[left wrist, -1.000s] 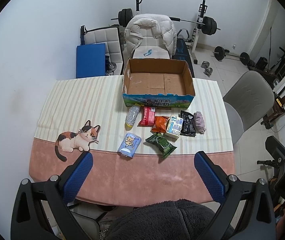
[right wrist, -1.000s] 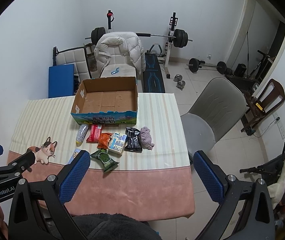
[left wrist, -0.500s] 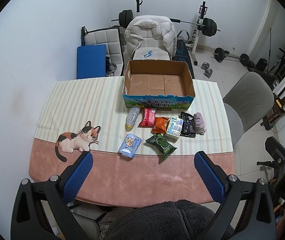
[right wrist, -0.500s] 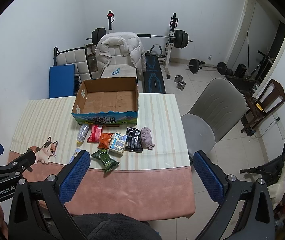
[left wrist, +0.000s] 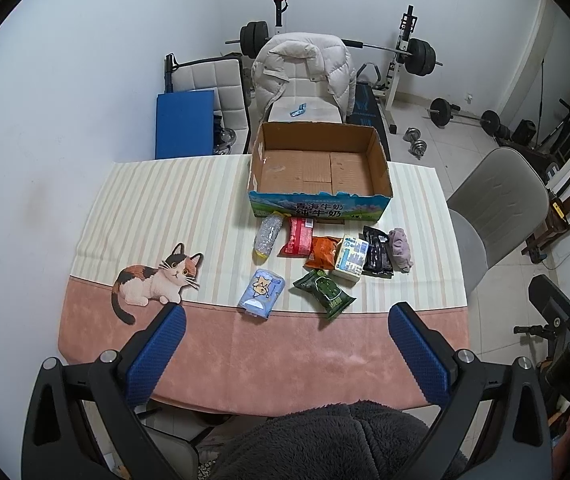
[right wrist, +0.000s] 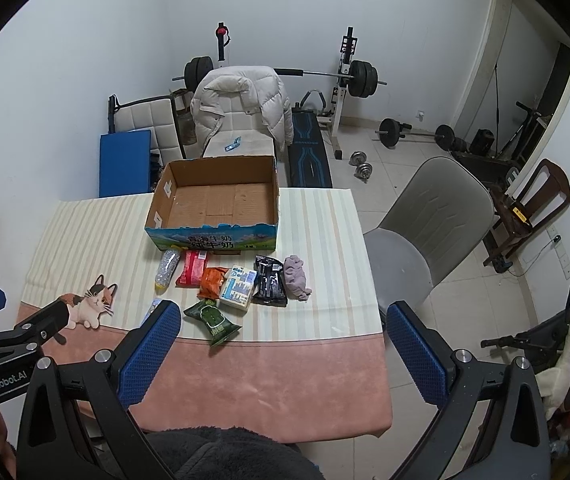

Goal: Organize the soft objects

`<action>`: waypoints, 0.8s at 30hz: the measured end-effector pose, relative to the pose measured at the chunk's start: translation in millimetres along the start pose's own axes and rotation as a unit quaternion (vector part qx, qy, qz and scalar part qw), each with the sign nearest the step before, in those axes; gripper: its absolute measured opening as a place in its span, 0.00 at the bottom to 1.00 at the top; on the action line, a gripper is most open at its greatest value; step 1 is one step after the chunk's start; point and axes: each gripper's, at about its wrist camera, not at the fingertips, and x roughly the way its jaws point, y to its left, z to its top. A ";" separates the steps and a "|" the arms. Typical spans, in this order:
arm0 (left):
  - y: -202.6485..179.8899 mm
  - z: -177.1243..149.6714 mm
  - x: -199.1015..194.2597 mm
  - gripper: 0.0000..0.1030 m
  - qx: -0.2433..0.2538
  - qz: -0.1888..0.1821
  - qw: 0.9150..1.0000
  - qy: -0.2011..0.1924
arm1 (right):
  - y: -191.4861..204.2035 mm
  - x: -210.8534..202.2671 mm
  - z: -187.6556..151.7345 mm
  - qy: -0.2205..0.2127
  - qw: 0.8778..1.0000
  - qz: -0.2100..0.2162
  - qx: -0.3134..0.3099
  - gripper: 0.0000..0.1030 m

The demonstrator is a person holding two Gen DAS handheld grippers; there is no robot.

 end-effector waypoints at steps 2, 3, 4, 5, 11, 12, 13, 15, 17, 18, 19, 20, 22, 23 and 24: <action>-0.9 -2.2 0.4 1.00 0.000 0.000 1.000 -0.001 | 1.2 -0.5 0.8 0.000 1.000 0.000 0.000 1.00; -1.0 -2.3 0.6 1.00 0.001 0.000 1.000 -0.001 | 1.1 -0.7 0.7 0.000 1.000 0.000 0.000 1.00; -0.9 -1.6 -0.1 1.00 0.001 0.000 1.000 -0.002 | 1.5 -1.2 1.3 -0.001 1.000 0.001 0.000 1.00; -0.5 -2.1 0.0 1.00 0.000 0.000 1.000 -0.002 | 1.5 -0.7 1.3 -0.001 1.000 0.000 0.000 1.00; 0.5 0.4 -1.4 1.00 0.000 0.000 1.000 -0.002 | 3.1 -1.2 2.8 -0.001 1.000 0.000 -0.001 1.00; 0.5 0.2 -1.4 1.00 -0.001 -0.001 1.000 -0.002 | 3.1 -1.4 2.4 -0.001 1.000 0.000 0.000 1.00; 0.2 -0.3 -1.6 1.00 -0.001 -0.001 1.000 -0.002 | 3.6 -1.6 2.8 -0.001 1.000 0.000 0.000 1.00; -0.1 -2.1 -0.7 1.00 0.000 0.000 1.000 -0.002 | 4.3 -1.6 3.3 -0.002 1.000 0.000 0.000 1.00; 0.1 -2.4 -0.6 1.00 0.000 -0.001 1.000 -0.003 | 3.4 -1.3 2.0 -0.001 1.000 0.001 0.000 1.00; 0.3 -1.0 -1.5 1.00 -0.001 -0.001 1.000 -0.003 | 4.7 -1.6 3.0 0.000 1.000 0.001 0.000 1.00; 0.1 -1.0 -1.1 1.00 0.000 -0.001 1.000 -0.003 | 4.8 -2.0 2.8 -0.001 1.000 0.001 0.000 1.00; 0.2 -1.2 -0.5 1.00 0.000 -0.001 1.000 -0.003 | 4.0 -1.7 3.1 0.000 1.000 0.002 0.000 1.00; 0.7 -0.9 0.8 1.00 -0.002 -0.003 1.000 -0.001 | 5.9 -1.6 5.4 0.000 1.000 0.006 0.001 1.00; 1.8 1.7 3.5 1.00 -0.002 -0.003 1.000 0.000 | 6.3 0.1 6.5 0.001 1.000 0.008 0.002 1.00; 3.0 4.5 7.4 1.00 -0.003 -0.003 1.000 0.000 | 6.3 4.0 7.7 0.004 1.000 0.011 0.005 1.00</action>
